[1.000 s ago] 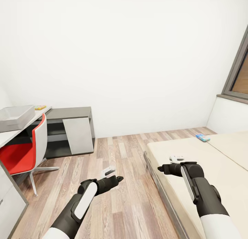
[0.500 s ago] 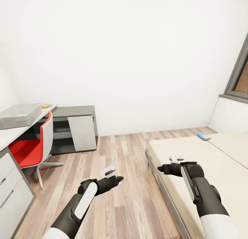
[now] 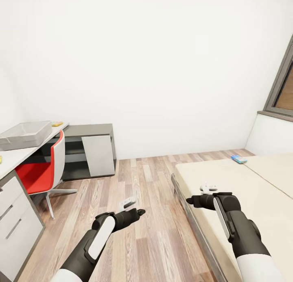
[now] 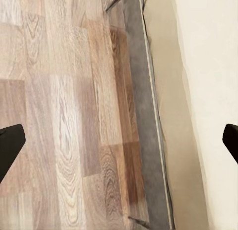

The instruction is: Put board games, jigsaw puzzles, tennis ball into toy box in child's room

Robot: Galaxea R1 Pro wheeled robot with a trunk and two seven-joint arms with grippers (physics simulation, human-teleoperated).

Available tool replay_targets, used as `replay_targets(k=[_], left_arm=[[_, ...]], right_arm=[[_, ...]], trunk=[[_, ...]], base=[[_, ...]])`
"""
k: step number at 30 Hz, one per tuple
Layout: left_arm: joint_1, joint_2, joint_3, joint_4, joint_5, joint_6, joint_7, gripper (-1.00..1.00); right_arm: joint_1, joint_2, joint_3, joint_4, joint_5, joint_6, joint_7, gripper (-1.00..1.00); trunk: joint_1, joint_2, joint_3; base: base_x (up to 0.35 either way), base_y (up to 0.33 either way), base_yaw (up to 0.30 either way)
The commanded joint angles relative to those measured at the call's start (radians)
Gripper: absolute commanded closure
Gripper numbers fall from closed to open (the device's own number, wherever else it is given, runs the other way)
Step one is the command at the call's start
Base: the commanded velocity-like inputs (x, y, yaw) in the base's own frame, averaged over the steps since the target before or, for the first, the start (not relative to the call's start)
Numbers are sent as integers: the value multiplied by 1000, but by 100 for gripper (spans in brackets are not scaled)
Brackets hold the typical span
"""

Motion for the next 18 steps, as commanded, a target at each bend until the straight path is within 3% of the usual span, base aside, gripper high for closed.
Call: replay_targets(k=[1,18], left_arm=[[-1,0,-1,-1,11,3,9,-100],[-1,0,-1,-1,11,3,9,-100]], right_arm=[[-1,0,-1,-1,10,3,10,-100],[-1,0,-1,-1,10,3,10,-100]], trunk=[[0,-1,-1],[0,-1,-1]], base=[[0,0,0],[0,0,0]])
